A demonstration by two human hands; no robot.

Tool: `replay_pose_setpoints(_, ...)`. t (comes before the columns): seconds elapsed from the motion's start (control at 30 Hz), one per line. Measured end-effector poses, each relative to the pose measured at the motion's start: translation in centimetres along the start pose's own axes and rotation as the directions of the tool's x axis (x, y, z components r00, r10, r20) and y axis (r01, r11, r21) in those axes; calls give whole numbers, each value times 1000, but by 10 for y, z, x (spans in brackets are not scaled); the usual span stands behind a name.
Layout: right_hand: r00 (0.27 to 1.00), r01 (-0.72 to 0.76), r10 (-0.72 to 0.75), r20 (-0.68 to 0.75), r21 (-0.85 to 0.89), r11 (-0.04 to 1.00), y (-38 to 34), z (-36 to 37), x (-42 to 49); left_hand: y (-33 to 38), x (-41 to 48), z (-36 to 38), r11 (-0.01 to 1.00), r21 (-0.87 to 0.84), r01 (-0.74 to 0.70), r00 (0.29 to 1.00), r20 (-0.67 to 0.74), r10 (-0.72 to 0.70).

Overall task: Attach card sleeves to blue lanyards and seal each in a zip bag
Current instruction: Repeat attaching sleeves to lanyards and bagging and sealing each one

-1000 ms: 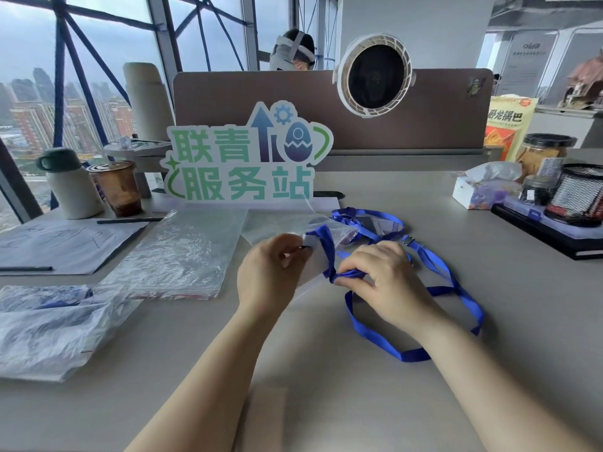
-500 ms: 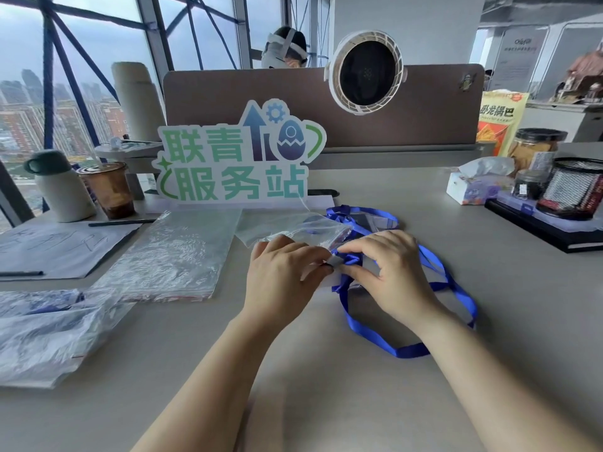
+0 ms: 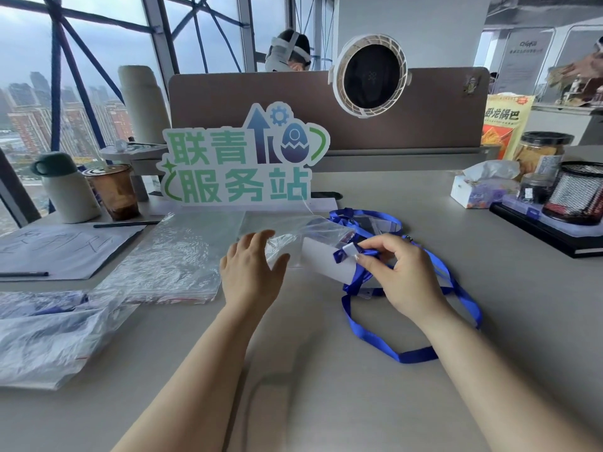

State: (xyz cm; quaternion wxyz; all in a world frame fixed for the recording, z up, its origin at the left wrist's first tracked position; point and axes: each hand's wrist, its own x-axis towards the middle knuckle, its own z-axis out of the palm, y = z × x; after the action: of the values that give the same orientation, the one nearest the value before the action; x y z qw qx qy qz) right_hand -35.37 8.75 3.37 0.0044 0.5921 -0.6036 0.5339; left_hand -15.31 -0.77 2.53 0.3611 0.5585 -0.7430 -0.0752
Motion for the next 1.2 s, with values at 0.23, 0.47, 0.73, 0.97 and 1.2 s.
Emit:
replay_pose_setpoints(0.23,987,-151,146,60,86,985,-1,-1,1,11,0,1,997,-73,34,999,-18,-36)
replay_pose_setpoints(0.47,920,-392,370,130,285,875,1,-3,4,17,-6,-2,938,-174,-300,943,-199,265)
replay_pose_setpoints(0.73,860,-458,504,-79,314,831,4,-2,7,32,-28,4,791,-341,-508,852,-61,521)
replay_pose_setpoints(0.97,951,-292,293,-100,22,956,11,3,3,38,-33,4,752,-421,-508,825,12,565)
replay_pose_setpoints(1.2,995,94,-96,0,-179,979,21,5,-2,21,-24,-2,768,-326,-551,802,49,596)
